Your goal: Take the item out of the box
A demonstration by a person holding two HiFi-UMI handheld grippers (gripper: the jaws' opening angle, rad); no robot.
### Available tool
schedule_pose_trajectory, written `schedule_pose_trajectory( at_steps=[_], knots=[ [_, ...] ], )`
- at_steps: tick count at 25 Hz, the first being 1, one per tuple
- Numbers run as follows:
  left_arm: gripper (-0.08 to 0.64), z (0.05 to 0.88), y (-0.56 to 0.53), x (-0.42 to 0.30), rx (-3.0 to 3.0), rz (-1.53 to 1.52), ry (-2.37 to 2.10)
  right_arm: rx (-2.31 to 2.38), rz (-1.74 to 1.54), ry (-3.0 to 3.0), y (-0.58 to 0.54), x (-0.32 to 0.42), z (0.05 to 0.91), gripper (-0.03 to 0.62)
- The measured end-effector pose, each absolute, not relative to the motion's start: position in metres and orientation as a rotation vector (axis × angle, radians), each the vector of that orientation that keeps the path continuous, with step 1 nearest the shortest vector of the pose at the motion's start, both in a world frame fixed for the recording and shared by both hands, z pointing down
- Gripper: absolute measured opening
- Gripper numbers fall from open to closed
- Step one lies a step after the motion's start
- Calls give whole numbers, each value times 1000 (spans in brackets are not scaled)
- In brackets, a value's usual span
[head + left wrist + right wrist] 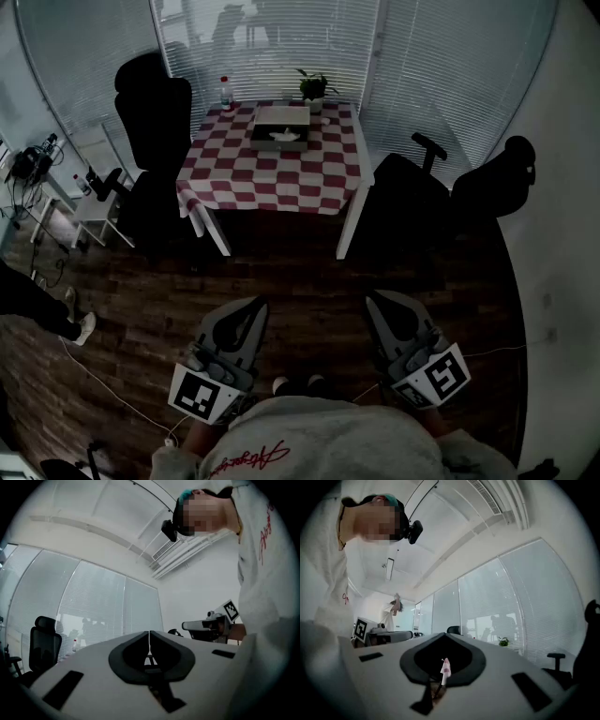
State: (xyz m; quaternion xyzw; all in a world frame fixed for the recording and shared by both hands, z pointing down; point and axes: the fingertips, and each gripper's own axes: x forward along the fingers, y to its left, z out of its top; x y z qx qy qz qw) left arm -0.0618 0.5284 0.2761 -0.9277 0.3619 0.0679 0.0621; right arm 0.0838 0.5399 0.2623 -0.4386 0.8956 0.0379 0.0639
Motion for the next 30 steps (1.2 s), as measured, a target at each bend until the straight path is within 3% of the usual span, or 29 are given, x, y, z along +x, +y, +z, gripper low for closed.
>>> schedule_pose_trajectory(
  at_steps=[30],
  knots=[
    [17,279,528,-107,-2826,242,1071,-1367,89,2718,536,43,283,9]
  ],
)
